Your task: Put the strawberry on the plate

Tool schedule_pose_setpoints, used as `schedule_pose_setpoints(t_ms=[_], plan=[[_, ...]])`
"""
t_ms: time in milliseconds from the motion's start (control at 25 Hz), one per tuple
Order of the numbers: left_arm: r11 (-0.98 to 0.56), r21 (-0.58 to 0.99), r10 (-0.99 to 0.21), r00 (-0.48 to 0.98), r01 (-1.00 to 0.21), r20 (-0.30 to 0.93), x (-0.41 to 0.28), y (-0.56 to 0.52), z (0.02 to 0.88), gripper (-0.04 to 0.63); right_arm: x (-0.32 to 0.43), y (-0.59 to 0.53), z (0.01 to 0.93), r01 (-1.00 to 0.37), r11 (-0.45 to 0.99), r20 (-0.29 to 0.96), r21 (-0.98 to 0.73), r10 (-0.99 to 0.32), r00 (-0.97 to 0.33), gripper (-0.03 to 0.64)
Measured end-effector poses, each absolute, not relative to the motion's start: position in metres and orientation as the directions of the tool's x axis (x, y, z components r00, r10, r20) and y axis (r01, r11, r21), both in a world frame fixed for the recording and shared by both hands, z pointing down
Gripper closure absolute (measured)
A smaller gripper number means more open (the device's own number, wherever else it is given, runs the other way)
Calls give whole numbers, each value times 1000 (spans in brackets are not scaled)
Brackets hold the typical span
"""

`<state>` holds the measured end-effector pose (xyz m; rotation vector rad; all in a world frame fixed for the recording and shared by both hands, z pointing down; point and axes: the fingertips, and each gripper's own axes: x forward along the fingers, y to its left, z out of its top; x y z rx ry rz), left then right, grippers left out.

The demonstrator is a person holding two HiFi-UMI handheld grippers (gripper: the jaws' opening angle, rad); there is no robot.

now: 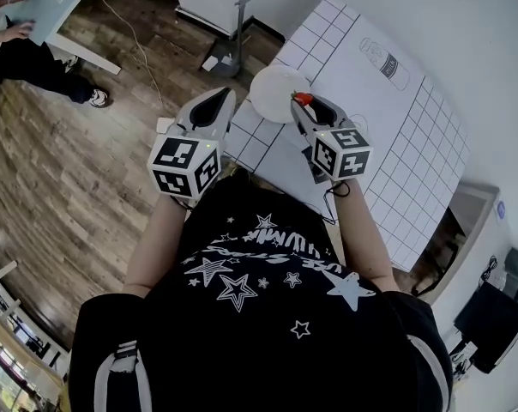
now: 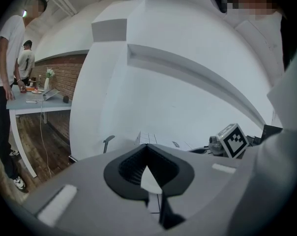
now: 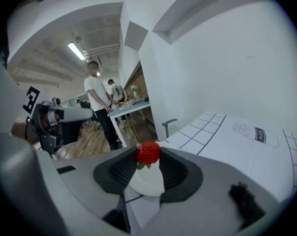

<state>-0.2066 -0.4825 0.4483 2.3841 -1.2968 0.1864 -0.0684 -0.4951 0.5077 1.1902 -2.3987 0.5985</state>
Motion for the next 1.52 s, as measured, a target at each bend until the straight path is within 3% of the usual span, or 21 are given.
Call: schedule_pose_setpoints(t_ms=[440, 840, 1520], plan=[[-447, 335, -748, 552, -830, 369, -224, -485, 468, 588, -75, -512, 548, -836, 511, 627, -200, -589, -510, 471], [-413, 343, -763, 526, -844, 376, -235, -490, 484, 588, -84, -520, 576, -804, 576, 693, -147, -520, -499, 471], [-381, 321, -784, 487, -867, 385, -231, -479, 475, 588, -88, -517, 576, -752, 639, 710, -159, -455, -537, 457]])
